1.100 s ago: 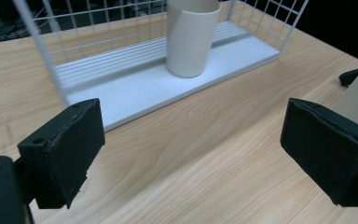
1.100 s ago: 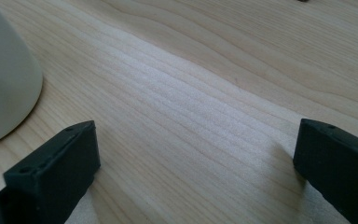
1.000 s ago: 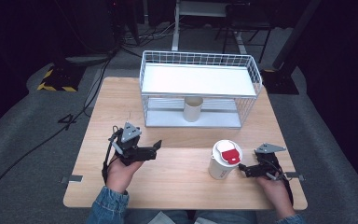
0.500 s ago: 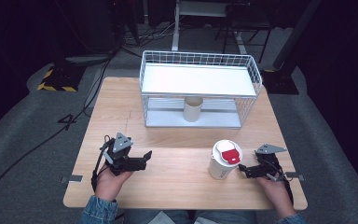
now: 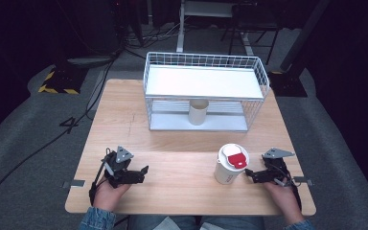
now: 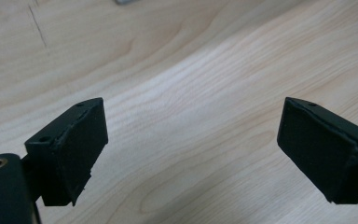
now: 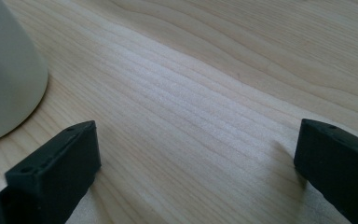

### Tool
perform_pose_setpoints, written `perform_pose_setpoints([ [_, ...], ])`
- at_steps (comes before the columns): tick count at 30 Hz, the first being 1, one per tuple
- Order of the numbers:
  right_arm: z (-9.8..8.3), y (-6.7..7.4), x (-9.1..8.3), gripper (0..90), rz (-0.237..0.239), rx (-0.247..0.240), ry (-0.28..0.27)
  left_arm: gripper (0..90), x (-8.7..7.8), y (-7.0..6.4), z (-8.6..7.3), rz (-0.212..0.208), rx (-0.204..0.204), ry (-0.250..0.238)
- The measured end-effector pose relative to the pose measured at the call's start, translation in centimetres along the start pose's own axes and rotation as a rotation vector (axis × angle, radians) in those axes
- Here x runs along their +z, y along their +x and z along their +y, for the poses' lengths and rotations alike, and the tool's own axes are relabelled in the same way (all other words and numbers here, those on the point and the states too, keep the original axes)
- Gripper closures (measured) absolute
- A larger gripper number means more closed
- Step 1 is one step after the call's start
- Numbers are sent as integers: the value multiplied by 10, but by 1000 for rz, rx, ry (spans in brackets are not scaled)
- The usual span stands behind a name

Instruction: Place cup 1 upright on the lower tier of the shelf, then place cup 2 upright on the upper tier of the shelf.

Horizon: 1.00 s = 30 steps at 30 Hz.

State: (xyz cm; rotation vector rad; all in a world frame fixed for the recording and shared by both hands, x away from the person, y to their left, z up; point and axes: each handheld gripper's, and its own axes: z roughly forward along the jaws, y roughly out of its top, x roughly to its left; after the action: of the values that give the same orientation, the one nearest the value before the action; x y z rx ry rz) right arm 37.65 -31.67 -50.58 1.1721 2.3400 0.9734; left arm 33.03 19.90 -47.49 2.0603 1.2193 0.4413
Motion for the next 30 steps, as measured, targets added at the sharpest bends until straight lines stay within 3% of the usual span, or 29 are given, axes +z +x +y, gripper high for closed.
perform_pose_setpoints([
  [6,-1,-1,-1,18,4,-6,-8,115,12,6,-5,14,-16,51],
  [7,-1,0,-2,18,4,-2,-7,127,16,9,-5,25,-36,88],
  [10,-1,-1,-1,18,3,-5,-9,141,21,11,-8,50,-32,119],
  [14,-2,0,-3,23,2,-1,-8,131,22,12,-10,62,-27,104],
  [17,-2,-1,-6,24,4,3,-17,21,26,14,-16,79,-17,52],
  [18,-2,-1,-7,24,2,3,-24,5,27,16,-16,63,-28,61],
  [30,1,-3,-30,24,0,11,-73,2,27,16,-16,62,-28,61],
])
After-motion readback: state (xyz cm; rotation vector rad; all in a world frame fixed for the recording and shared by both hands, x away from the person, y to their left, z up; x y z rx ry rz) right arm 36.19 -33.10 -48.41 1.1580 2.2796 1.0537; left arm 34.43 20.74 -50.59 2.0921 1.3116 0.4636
